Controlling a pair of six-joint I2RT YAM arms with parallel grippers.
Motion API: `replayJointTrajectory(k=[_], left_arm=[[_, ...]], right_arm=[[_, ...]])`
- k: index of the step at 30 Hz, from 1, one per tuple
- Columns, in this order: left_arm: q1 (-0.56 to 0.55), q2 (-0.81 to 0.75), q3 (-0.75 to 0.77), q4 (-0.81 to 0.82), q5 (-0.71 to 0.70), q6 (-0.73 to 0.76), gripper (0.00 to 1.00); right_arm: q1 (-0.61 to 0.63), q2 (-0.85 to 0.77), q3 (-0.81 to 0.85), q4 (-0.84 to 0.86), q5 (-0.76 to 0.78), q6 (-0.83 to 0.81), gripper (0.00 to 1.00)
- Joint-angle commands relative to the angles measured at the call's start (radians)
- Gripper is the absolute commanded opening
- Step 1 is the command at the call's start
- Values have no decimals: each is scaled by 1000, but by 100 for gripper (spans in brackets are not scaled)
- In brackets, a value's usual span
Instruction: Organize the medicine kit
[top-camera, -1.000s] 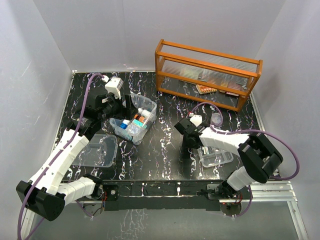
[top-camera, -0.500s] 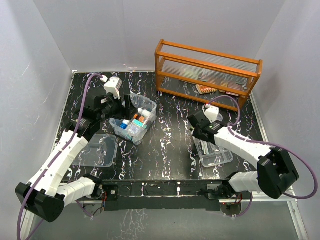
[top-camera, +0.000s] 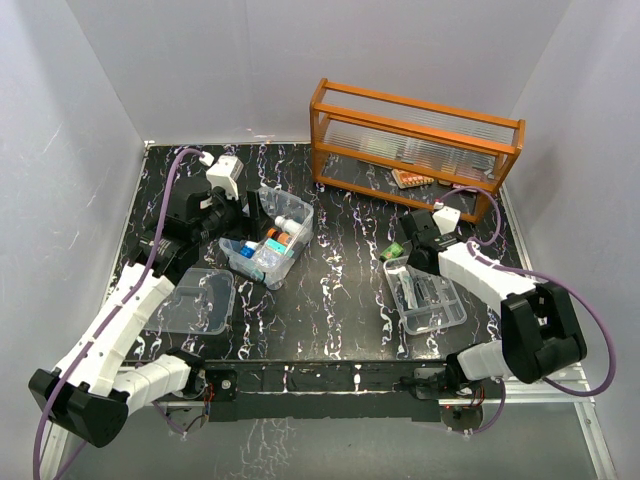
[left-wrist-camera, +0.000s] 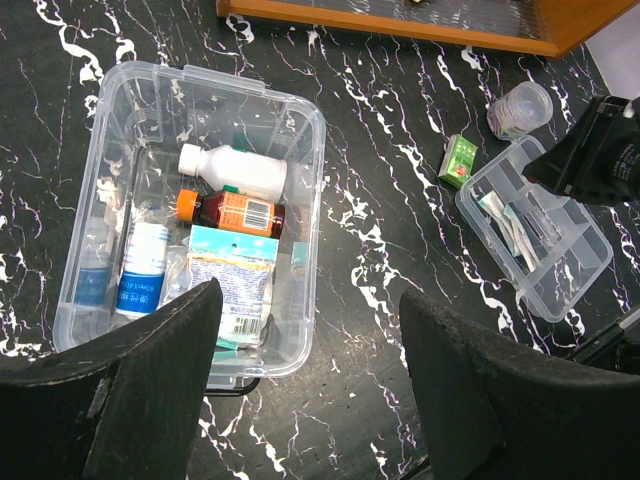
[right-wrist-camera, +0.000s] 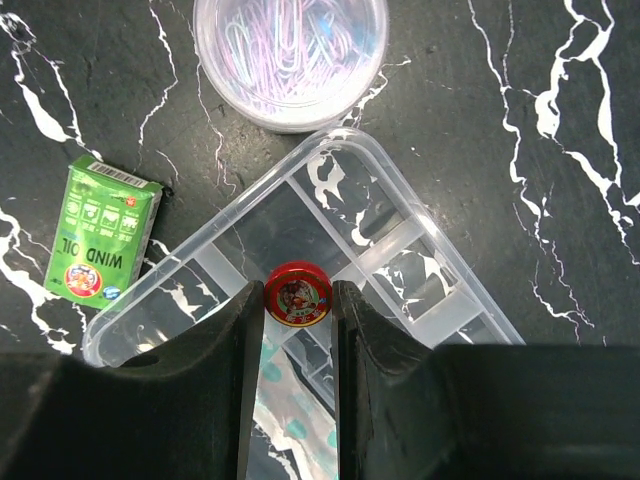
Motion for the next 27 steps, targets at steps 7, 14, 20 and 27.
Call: replayJointTrajectory(k=[7, 14, 20, 27], left_arm=[[1, -34, 30, -10, -9, 6, 70], [2, -24, 36, -7, -7, 10, 70], [1, -19, 37, -7, -6, 11, 70], [2, -19, 25, -2, -8, 11, 70]], right_arm=[[-21, 58, 42, 85, -45, -74, 27], [-21, 65, 32, 88, -68, -85, 38], [-21, 32, 35, 42, -86, -86, 45], [-21, -60, 3, -36, -158, -92, 50]])
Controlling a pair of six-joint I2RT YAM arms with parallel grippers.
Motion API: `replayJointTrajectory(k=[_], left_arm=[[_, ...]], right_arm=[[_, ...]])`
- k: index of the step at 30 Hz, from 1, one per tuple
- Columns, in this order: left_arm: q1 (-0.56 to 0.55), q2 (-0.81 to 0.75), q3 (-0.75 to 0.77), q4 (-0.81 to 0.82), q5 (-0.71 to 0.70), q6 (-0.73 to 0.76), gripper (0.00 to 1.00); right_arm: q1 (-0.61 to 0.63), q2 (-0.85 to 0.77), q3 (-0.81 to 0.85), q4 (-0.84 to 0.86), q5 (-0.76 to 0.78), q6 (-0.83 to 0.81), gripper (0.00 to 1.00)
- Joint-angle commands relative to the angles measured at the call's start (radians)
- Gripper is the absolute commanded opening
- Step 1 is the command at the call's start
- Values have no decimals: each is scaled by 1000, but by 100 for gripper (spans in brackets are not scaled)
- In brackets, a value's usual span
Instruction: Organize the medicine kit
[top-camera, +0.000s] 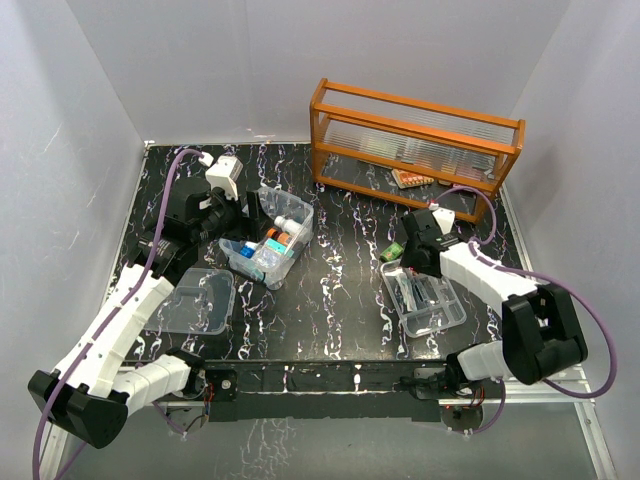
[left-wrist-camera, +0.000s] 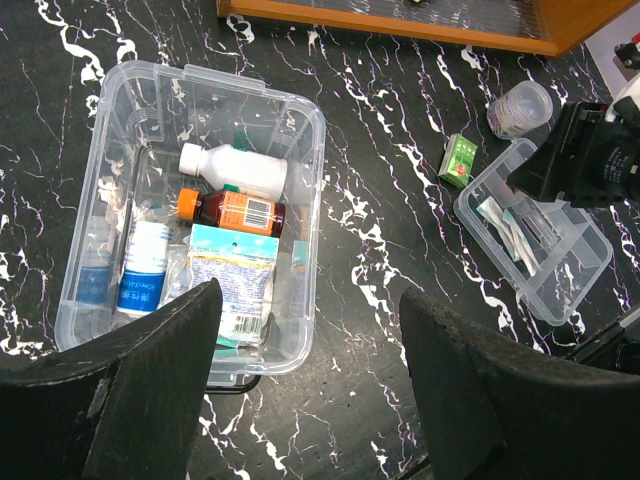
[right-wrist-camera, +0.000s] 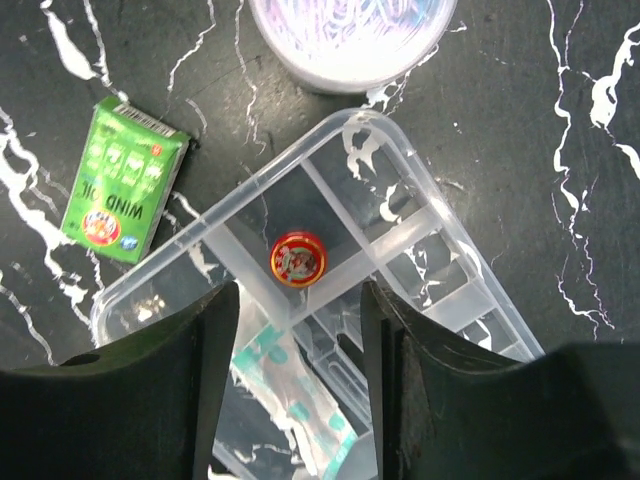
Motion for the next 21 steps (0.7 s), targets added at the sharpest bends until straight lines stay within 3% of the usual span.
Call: replayJointTrajectory(k=[1, 9, 21], left_arm=[[1, -10, 24, 7, -5, 8, 70], [2, 1, 20, 21, 7, 5, 70], [1, -10, 14, 13, 1, 4, 70]], right_arm=[[-4, -92, -4, -47, -63, -13, 52], [-4, -126, -54, -54, -149, -28, 63], [7, -49, -70, -10, -307, -32, 59]])
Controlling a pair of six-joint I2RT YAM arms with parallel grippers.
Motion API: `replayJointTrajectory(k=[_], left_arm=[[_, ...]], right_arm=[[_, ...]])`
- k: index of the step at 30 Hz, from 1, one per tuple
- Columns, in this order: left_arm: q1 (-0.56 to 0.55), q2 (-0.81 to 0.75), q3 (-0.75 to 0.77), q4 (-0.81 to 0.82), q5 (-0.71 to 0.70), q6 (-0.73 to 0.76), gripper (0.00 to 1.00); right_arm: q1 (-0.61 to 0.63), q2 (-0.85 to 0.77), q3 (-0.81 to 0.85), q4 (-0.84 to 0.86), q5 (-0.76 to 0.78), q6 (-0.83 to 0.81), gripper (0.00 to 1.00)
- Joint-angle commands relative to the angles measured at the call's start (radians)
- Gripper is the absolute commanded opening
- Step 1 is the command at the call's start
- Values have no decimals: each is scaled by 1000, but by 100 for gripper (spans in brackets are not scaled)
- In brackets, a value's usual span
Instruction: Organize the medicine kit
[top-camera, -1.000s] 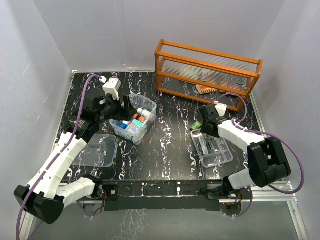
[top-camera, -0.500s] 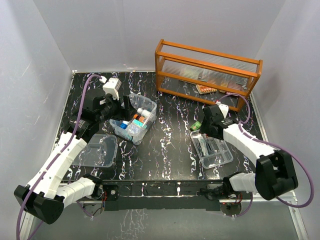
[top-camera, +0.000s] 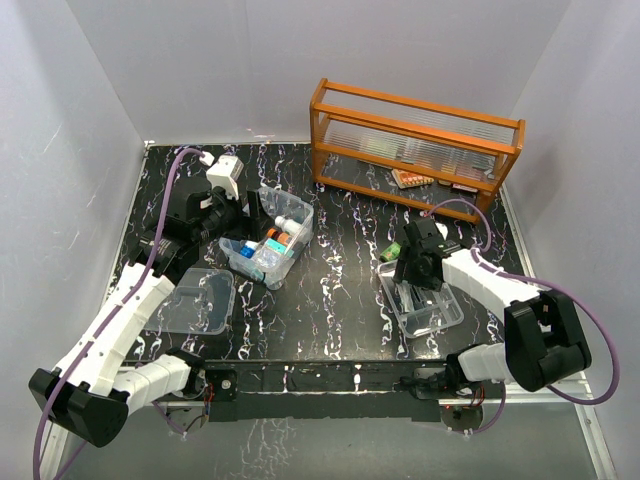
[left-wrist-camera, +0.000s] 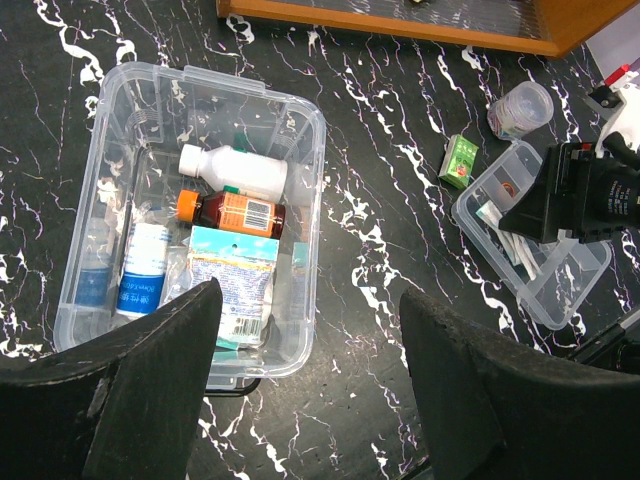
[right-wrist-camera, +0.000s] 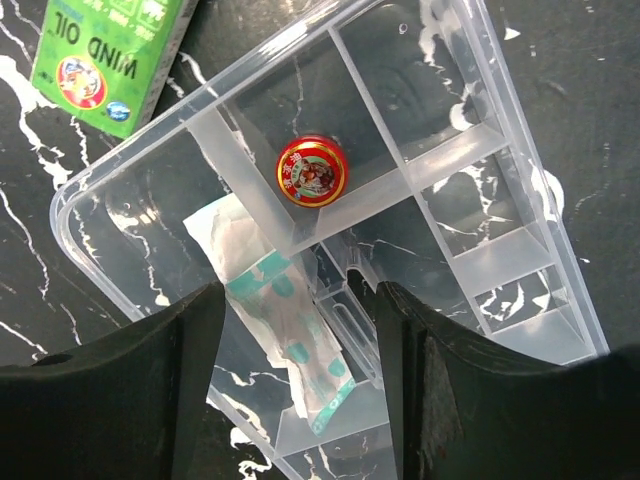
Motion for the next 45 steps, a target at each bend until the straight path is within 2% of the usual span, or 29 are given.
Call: replayJointTrajectory(k=[1, 9, 13, 25, 30, 36, 40, 45], left_arm=[[2, -19, 13, 5, 0, 4, 70], [1, -18, 18, 2, -4, 5, 70], [1, -24, 15, -1, -10, 7, 70], [1, -40, 22, -20, -28, 15, 70], [1, -46, 28, -25, -32, 15, 70], [1, -42, 36, -25, -32, 18, 71], [1, -38, 39, -25, -32, 20, 71], [1, -37, 38, -25, -29, 21, 71]], right_arm=[[17, -4, -12, 58, -108, 15, 58], [130, 36, 24, 78, -127, 100, 56], [229, 70, 53, 101, -130, 149, 56], [475, 279, 234, 134, -105, 216, 55], [482, 266, 284, 103, -57, 215, 56], [473, 193, 309, 43, 122, 251, 60], [417, 141, 290, 26, 217, 255, 64], [320, 140, 281, 66, 327, 91, 83]])
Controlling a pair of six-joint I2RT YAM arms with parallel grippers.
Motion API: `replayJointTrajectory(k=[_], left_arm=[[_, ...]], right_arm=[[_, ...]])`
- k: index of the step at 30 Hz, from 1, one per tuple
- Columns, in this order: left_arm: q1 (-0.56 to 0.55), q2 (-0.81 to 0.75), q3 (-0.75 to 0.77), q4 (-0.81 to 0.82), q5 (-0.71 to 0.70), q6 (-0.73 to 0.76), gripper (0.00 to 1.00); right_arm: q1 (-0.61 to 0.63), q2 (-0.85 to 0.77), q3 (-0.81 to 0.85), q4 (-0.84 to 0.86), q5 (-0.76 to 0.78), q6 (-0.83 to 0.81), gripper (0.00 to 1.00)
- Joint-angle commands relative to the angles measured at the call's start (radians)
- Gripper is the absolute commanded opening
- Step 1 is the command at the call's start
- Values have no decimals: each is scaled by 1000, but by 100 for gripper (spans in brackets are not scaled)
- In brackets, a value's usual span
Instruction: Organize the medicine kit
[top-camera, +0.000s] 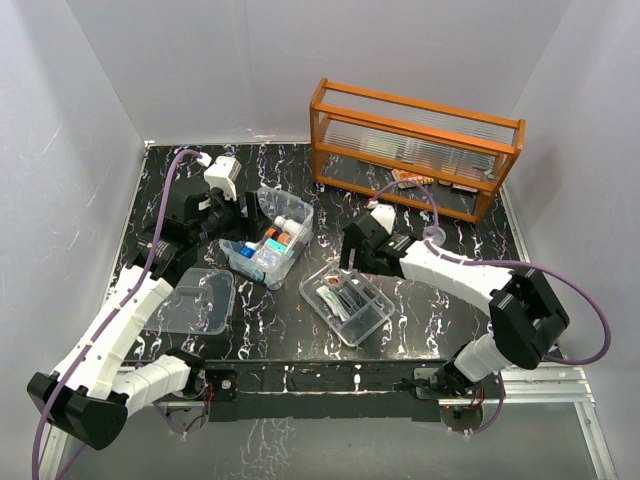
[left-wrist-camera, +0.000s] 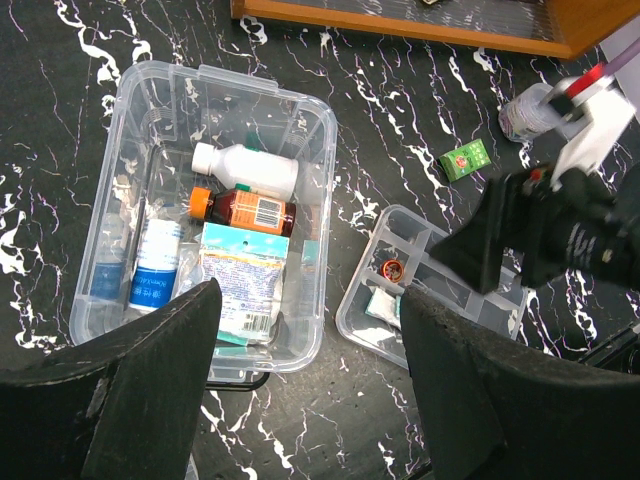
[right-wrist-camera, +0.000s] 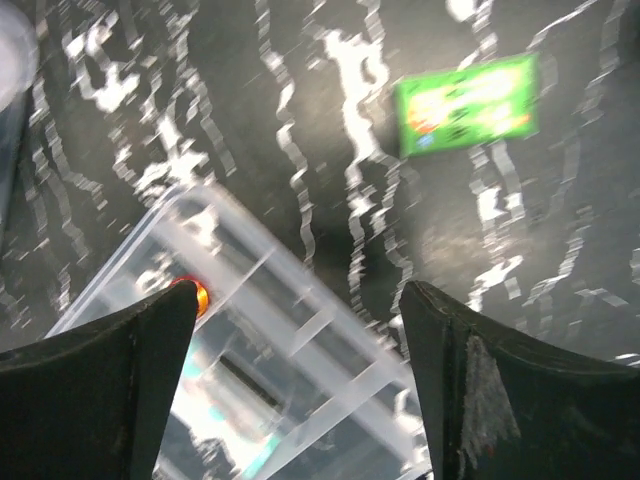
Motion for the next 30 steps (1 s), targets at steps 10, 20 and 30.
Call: replayJointTrajectory(k=[10, 20, 30], left_arm=[[1, -20, 32, -11, -1, 11, 71], [1, -12, 43, -8, 1, 9, 71], [1, -7, 42, -8, 3, 9, 71]], right_arm=[[-234, 114, 17, 163, 22, -446, 93], [-324, 190, 16, 225, -122, -526, 87], [-358, 228, 1, 269, -226, -594, 81]])
